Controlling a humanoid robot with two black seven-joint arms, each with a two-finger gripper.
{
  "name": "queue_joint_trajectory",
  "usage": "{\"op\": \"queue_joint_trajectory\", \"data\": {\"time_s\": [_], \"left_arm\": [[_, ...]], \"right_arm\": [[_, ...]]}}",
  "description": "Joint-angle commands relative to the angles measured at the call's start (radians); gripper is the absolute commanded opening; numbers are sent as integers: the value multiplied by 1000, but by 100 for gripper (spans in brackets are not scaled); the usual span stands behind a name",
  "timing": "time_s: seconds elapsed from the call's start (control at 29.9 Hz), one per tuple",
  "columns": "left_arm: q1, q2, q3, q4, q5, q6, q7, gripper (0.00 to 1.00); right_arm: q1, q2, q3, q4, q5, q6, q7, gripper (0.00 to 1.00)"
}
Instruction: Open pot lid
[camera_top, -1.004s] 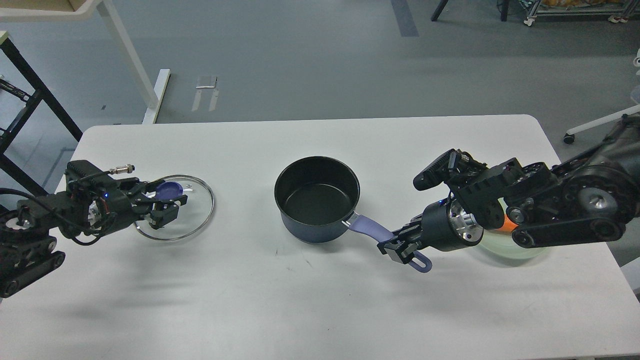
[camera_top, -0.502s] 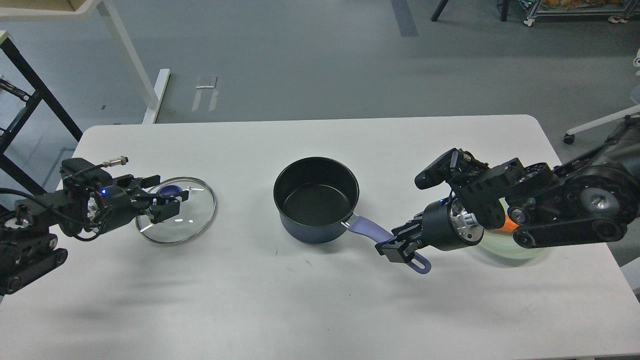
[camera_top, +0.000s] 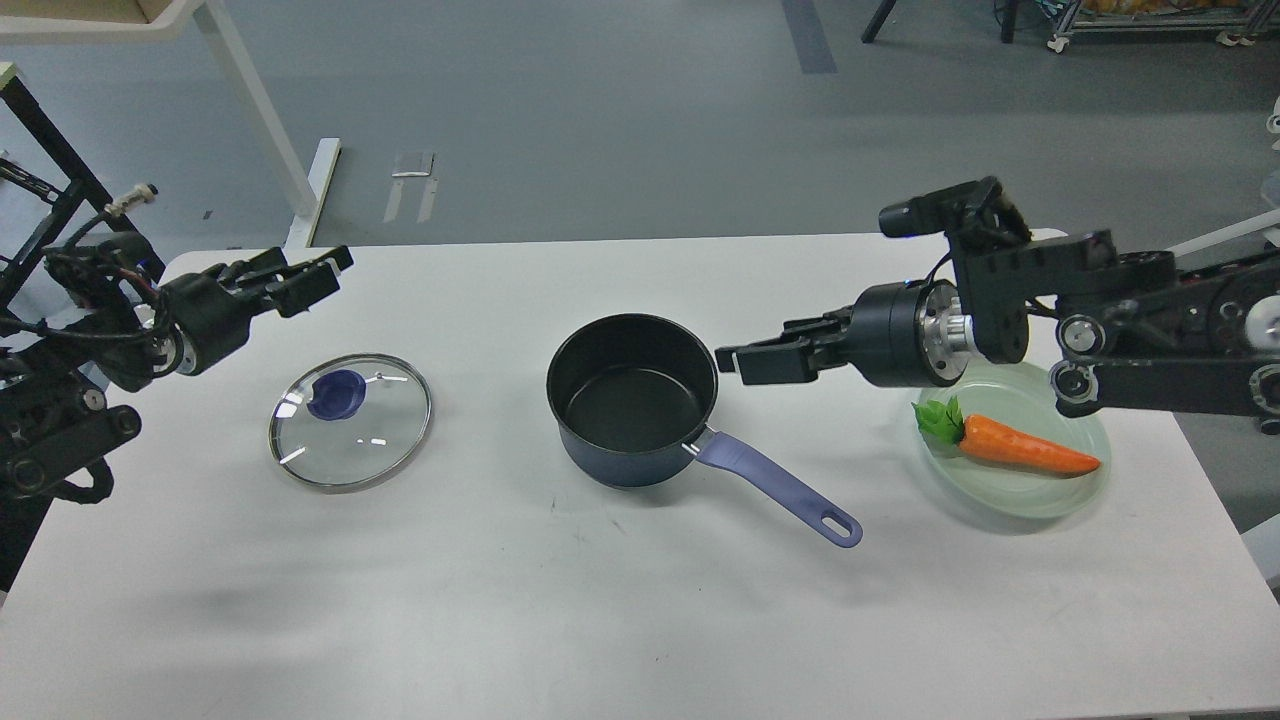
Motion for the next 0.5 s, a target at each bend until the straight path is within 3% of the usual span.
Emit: {"op": "queue_joint_trajectory", "data": {"time_s": [0.0, 0.23, 0.47], "left_arm": [[-37, -33, -4, -1, -208, -17, 0, 99], [-60, -119, -24, 11, -678, -45, 0, 99], [-54, -176, -151, 17, -961, -96, 0, 99]], "right_arm": [[-84, -132, 236, -12, 17, 2, -2, 99], [-354, -174, 684, -200, 22, -1, -2, 100], [-534, -102, 897, -386, 196, -10, 0, 100]]}}
